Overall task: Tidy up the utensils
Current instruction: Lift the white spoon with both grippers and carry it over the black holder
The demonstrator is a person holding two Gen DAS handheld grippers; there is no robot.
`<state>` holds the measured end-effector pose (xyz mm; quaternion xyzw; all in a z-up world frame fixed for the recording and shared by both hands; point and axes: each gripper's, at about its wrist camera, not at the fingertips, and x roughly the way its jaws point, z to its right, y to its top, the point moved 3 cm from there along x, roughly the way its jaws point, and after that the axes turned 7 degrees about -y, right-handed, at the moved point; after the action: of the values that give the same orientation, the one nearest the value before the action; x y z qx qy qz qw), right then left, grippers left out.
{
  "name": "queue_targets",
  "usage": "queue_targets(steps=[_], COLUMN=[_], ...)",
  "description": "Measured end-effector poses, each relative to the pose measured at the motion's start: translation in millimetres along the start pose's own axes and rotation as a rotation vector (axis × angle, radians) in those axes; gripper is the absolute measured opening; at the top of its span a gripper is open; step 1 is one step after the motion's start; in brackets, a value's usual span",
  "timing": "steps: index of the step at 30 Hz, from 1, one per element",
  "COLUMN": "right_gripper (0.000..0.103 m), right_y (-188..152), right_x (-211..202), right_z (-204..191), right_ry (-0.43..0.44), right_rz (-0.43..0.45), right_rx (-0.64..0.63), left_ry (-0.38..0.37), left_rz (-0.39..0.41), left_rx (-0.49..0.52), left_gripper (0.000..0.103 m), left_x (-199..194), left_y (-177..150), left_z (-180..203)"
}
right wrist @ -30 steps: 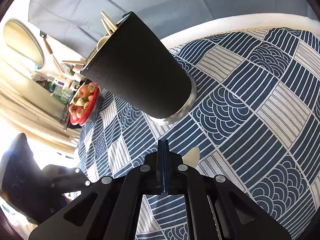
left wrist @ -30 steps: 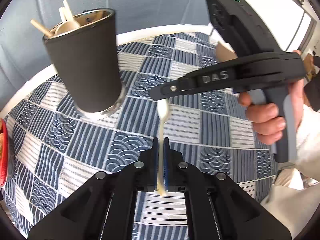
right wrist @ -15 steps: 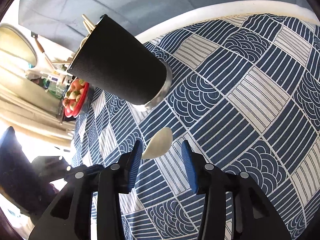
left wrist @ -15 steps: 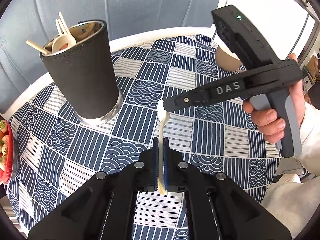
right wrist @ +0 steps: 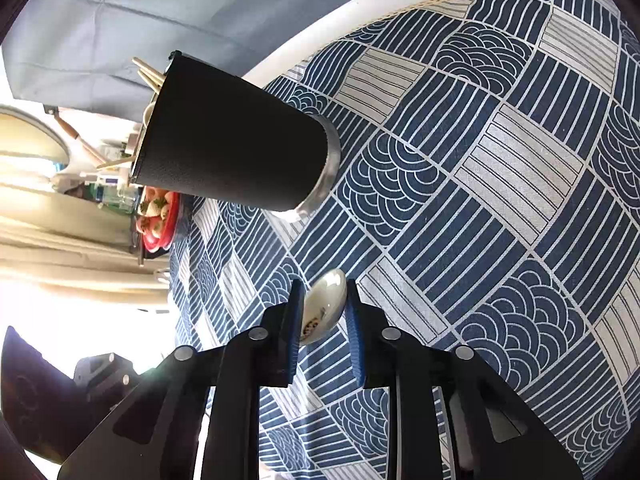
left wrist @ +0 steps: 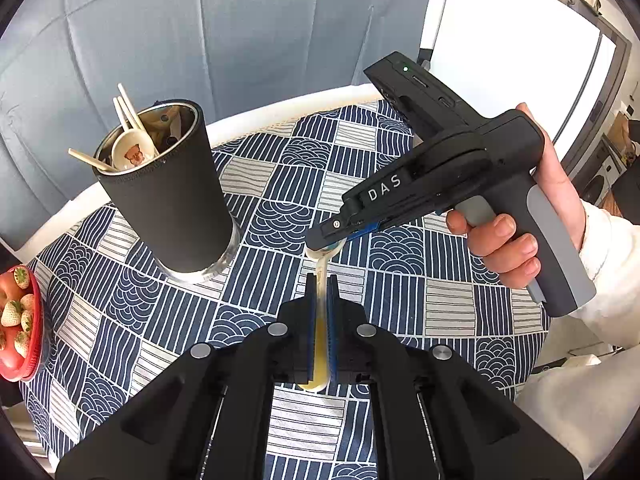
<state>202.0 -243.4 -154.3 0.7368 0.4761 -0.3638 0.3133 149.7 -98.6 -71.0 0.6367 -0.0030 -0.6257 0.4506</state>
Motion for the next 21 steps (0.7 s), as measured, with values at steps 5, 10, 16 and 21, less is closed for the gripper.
queue_targets(steps=[5,10,16,21], right_gripper=[0.007,0.007,0.007,0.007], right_y=[4.4,10.0,22.5,31.0], right_x=[-10.5,-20.7,-36.1,-55.1], right_z=[-10.4,-18.3,-18.4,-23.6], right_ry=[-0.003,-0.015,0.013,0.034], right_rz=[0.033,0.068,0.105,0.148], right_rx=[-0.067,-0.115,-0.112,-0.134], left_ry=[0.024,0.051,0.064,0.060], left_rz=[0.021,0.015,-0.025,-0.036], left_rx=[-0.004,-0.015,-0.031,-0.037], left_gripper=[0.000,0.000,0.006,0.030], left_x=[-5.0,-5.5,-0.7,0.5], left_y=[8.7,12.8,15.7,20.5], left_z=[0.0,0.3,-2.2,-0.6])
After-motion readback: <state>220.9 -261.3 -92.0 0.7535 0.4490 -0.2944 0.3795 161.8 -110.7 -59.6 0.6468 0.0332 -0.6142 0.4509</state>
